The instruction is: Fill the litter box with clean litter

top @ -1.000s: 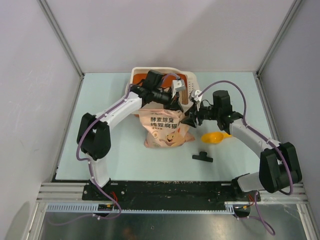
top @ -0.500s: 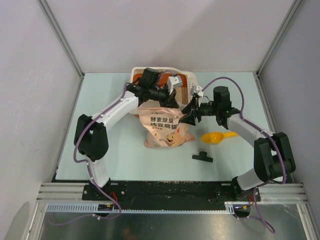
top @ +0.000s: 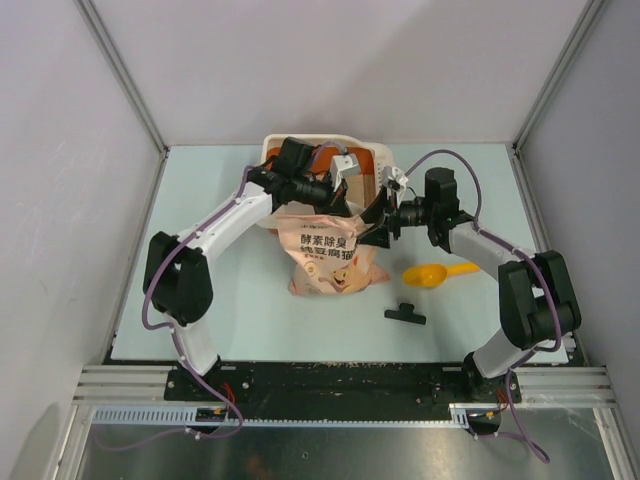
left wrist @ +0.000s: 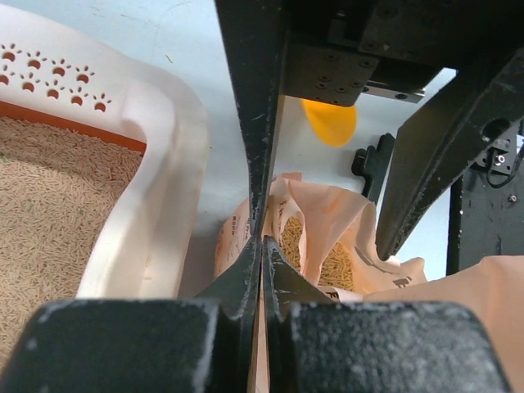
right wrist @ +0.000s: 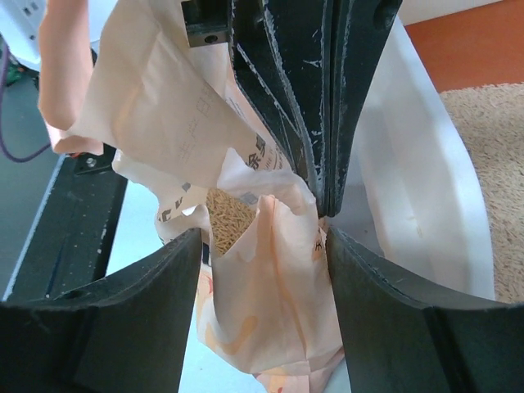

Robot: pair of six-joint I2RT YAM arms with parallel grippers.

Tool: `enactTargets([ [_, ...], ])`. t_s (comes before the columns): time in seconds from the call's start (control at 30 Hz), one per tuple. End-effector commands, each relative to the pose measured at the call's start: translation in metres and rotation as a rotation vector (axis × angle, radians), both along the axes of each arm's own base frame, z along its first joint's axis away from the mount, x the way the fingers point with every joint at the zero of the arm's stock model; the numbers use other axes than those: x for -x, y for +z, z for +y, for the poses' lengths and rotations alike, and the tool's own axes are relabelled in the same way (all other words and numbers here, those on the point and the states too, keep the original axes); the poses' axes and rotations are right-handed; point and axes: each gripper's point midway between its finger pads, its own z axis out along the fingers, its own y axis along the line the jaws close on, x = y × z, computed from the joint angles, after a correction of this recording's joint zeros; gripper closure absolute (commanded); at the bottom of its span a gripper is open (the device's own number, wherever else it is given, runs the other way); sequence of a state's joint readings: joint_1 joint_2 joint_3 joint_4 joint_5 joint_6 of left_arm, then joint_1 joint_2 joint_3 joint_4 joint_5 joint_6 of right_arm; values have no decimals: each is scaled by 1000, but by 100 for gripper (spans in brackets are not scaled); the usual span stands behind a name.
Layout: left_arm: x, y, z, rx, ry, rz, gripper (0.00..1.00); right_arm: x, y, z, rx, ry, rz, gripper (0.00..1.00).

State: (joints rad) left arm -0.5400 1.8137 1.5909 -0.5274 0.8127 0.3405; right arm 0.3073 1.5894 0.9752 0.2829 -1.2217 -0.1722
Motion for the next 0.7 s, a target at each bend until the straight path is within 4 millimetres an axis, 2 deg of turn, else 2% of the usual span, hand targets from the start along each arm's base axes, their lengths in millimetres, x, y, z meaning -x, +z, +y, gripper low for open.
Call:
enactTargets([
  [0.0, 6, 17, -3, 54, -41, 36, 96, 2, 25, 4, -61, 94, -38, 33],
  [0.2, -2, 13, 5, 45, -13, 51, 97, 7, 20, 3, -65, 137, 2, 32],
  [0.43, -6, 8, 11, 37, -2, 66, 98, 5, 11, 1, -46, 123, -22, 33],
  [0.53, -7, 8, 10, 35, -5, 69, 98, -2, 4, 3, -31, 97, -40, 42],
  [0.63, -9, 7, 13, 24, 4, 56, 98, -9, 4, 0, -31, 69, -43, 57],
  [0.67, -11, 7, 14, 20, 9, 49, 98, -14, 5, -2, -26, 44, -47, 68],
])
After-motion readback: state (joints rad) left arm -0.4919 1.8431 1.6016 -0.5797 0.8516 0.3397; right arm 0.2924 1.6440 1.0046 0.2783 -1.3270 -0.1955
